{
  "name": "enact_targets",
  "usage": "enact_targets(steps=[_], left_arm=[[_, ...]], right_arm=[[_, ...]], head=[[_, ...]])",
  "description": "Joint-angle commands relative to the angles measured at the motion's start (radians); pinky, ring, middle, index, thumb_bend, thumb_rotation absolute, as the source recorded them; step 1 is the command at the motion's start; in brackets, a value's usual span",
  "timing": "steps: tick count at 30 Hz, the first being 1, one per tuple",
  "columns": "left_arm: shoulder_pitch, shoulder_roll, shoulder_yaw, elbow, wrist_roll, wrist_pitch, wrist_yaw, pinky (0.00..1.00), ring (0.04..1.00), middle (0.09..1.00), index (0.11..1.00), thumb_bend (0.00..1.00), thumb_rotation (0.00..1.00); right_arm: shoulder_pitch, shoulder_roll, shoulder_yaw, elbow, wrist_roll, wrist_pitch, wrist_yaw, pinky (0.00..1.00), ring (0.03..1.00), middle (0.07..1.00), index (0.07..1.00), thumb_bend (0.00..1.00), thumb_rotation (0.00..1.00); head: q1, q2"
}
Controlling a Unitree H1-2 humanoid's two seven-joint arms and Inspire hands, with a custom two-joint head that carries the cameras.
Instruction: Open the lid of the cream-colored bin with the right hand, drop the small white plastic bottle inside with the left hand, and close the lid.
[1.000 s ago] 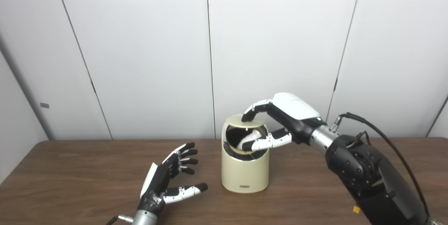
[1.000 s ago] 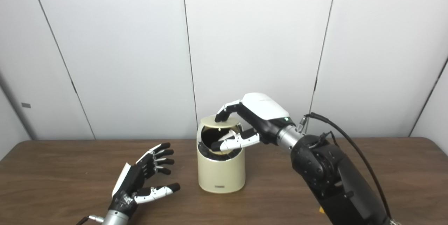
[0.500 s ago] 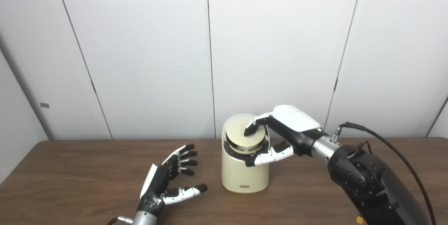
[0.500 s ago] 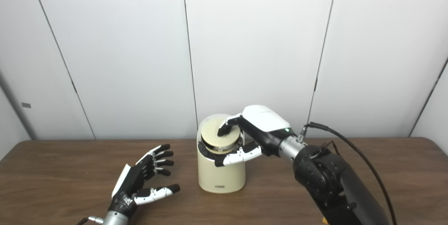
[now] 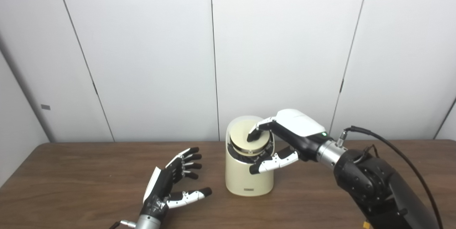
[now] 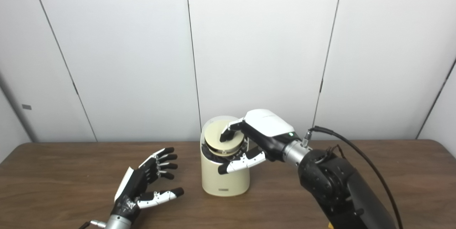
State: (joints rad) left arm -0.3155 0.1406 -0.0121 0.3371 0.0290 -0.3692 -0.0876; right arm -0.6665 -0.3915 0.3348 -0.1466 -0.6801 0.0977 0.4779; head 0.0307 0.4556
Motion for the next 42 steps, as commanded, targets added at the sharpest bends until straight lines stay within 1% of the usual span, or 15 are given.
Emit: enact_targets(steps=[1, 8, 15, 19, 23, 27, 30, 33, 39, 42], left_arm=[[-0.020, 0.001, 0.007, -0.033, -0.003, -0.005, 0.008, 0.62, 0.735, 0.807, 0.860, 0.82, 0.09], [-0.022, 0.000, 0.008, -0.027, -0.005, -0.017, 0.007, 0.61, 0.725, 0.802, 0.859, 0.82, 0.09], [-0.018, -0.001, 0.008, -0.041, -0.003, -0.004, 0.008, 0.61, 0.729, 0.802, 0.858, 0.82, 0.09], [-0.016, -0.001, 0.008, -0.041, 0.005, -0.004, 0.014, 0.61, 0.727, 0.800, 0.855, 0.82, 0.10], [-0.014, 0.002, 0.009, -0.045, -0.004, 0.001, 0.008, 0.62, 0.736, 0.807, 0.860, 0.82, 0.10], [-0.011, 0.004, 0.011, -0.055, -0.009, 0.011, 0.005, 0.62, 0.739, 0.809, 0.860, 0.82, 0.10], [-0.008, 0.005, 0.012, -0.064, -0.010, 0.020, 0.004, 0.63, 0.740, 0.809, 0.860, 0.83, 0.11], [-0.008, 0.006, 0.013, -0.068, -0.009, 0.023, 0.003, 0.63, 0.739, 0.808, 0.858, 0.83, 0.11], [-0.006, 0.009, 0.014, -0.079, -0.006, 0.031, 0.002, 0.62, 0.731, 0.806, 0.860, 0.84, 0.12], [-0.007, 0.010, 0.015, -0.076, -0.007, 0.029, 0.000, 0.62, 0.733, 0.808, 0.861, 0.84, 0.12]], right_arm=[[-0.034, -0.004, -0.007, -0.033, 0.002, -0.024, -0.007, 0.82, 0.816, 0.686, 0.659, 0.67, 0.65], [-0.031, 0.000, -0.007, -0.032, 0.006, -0.031, -0.001, 0.82, 0.817, 0.681, 0.656, 0.67, 0.65], [-0.031, -0.006, 0.006, -0.024, -0.002, -0.052, 0.005, 0.79, 0.803, 0.677, 0.652, 0.66, 0.66], [-0.031, -0.010, 0.016, -0.007, -0.018, -0.044, 0.020, 0.80, 0.808, 0.690, 0.662, 0.67, 0.67], [-0.030, -0.015, 0.021, 0.012, -0.023, -0.049, 0.025, 0.79, 0.807, 0.696, 0.665, 0.67, 0.67], [-0.030, -0.020, 0.033, 0.016, -0.052, -0.022, 0.057, 0.80, 0.820, 0.717, 0.685, 0.67, 0.68], [-0.029, -0.019, 0.040, 0.016, -0.070, -0.003, 0.079, 0.77, 0.817, 0.726, 0.699, 0.67, 0.67], [-0.029, -0.019, 0.044, 0.014, -0.080, 0.015, 0.099, 0.79, 0.829, 0.741, 0.714, 0.67, 0.67], [-0.025, -0.019, 0.050, 0.018, -0.087, 0.014, 0.114, 0.85, 0.841, 0.749, 0.721, 0.67, 0.68], [-0.026, -0.017, 0.047, 0.019, -0.082, 0.014, 0.111, 0.85, 0.842, 0.752, 0.724, 0.67, 0.70]], head=[[0.000, 0.001], [0.002, 0.006], [0.005, 0.014], [0.005, 0.014], [0.007, 0.018], [0.006, 0.021], [0.007, 0.024], [0.008, 0.026], [0.009, 0.030], [0.009, 0.027]])
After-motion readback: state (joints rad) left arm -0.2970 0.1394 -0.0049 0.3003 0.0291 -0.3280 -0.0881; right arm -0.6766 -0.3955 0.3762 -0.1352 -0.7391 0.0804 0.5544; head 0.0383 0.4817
